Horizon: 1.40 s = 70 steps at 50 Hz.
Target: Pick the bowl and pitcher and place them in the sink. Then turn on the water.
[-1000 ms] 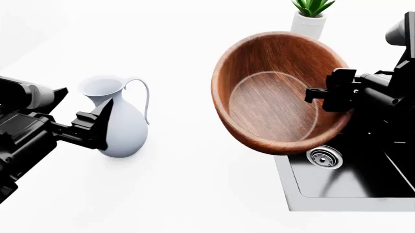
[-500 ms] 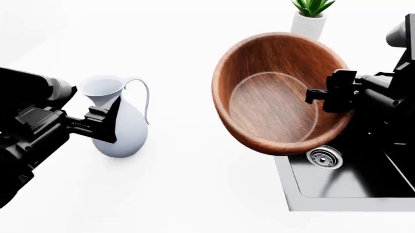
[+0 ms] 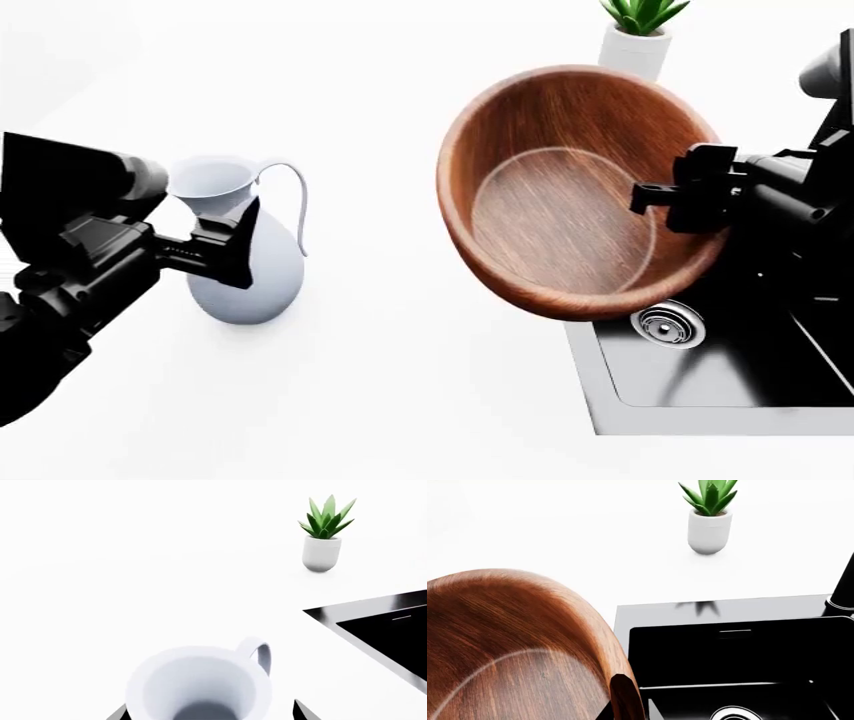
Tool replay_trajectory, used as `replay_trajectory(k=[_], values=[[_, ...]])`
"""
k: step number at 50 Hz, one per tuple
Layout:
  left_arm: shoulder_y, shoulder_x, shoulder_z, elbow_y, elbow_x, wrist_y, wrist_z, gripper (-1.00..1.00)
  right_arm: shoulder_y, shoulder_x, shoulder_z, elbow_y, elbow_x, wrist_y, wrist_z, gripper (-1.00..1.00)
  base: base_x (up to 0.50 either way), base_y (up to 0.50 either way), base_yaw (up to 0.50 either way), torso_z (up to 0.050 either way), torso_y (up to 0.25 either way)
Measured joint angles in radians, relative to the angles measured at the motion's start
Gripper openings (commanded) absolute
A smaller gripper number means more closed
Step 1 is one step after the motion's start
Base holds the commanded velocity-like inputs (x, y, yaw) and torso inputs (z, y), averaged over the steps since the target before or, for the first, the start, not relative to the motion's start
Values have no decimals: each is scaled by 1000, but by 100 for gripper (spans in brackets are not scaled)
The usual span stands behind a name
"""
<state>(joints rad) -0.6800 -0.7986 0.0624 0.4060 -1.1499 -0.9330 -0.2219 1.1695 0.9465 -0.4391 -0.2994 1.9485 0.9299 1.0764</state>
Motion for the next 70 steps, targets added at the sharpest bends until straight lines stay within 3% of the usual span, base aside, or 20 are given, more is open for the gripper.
replay_trajectory(k=[21, 22, 47, 61, 70], values=[[-17, 21, 26, -25, 18, 7, 7, 100, -3, 5, -1, -3, -2, -6, -3, -100, 0, 0, 0, 0, 0], [-17, 22, 26, -27, 18, 8, 6, -100, -3, 5, -1, -3, -2, -7, -3, -100, 0, 0, 0, 0, 0], [-24, 26, 8, -17, 6, 7, -31, -100, -10, 13, -3, -10, -9, -14, -7, -100, 0, 0, 0, 0, 0], [-192, -12, -34, 87, -182, -92, -194, -100, -73, 60, 39, -75, 5, -56, -18, -100, 0, 0, 0, 0, 1], [-286, -24, -31, 115, -262, -140, -272, -100, -127, 89, 66, -103, 9, -87, -38, -100, 1, -435, 0, 1, 0]])
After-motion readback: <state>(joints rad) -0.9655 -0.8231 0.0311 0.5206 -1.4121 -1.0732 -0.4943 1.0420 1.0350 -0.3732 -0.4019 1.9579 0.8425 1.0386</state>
